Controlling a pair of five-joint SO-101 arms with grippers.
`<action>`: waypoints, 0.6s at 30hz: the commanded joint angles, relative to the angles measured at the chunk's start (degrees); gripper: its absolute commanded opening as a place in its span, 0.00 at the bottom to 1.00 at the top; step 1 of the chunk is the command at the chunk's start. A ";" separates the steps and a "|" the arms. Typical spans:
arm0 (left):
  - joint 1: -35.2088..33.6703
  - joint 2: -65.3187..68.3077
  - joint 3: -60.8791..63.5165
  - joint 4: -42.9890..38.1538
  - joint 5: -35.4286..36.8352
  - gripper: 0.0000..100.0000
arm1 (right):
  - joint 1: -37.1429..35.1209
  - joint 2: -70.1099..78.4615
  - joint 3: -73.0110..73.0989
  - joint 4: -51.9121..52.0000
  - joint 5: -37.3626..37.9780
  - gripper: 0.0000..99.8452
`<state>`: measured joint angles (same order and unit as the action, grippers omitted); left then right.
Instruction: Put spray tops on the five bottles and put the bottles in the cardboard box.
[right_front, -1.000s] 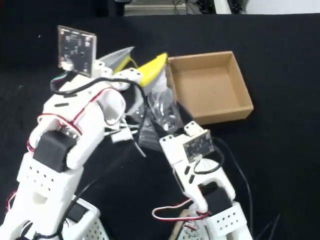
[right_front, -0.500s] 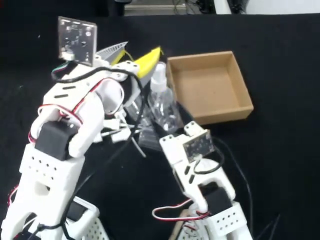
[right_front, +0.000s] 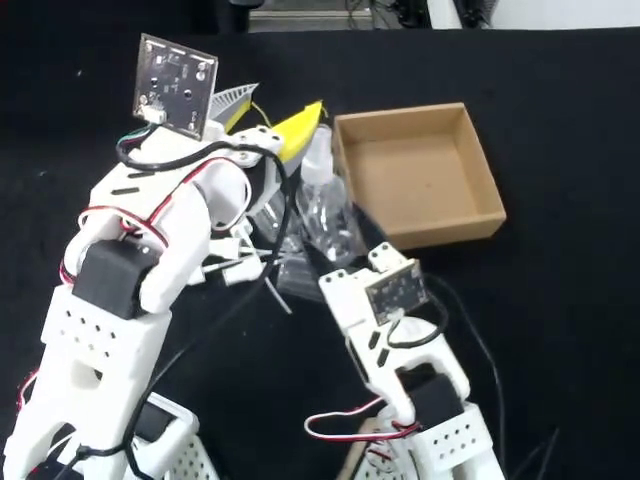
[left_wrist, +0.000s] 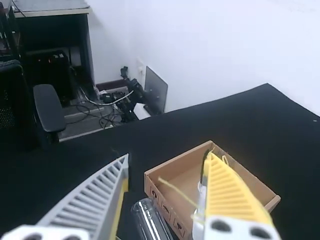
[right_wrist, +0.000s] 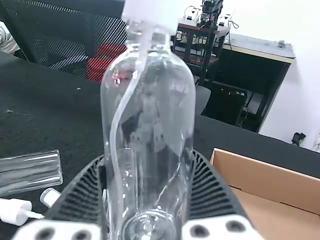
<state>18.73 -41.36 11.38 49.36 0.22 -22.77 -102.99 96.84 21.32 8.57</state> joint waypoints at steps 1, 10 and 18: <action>-1.01 -0.09 -2.86 0.88 -4.92 0.23 | -0.26 -5.67 -0.57 -0.09 -0.26 0.01; -1.19 -0.09 -2.86 1.85 -8.79 0.23 | -0.26 -5.67 -0.40 -2.02 -0.18 0.01; -1.63 -2.99 -6.90 10.55 -15.12 0.23 | -0.26 -5.67 -0.40 -2.02 -0.09 0.01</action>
<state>17.93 -41.80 9.45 56.22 -13.32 -22.77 -102.99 96.84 21.32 8.75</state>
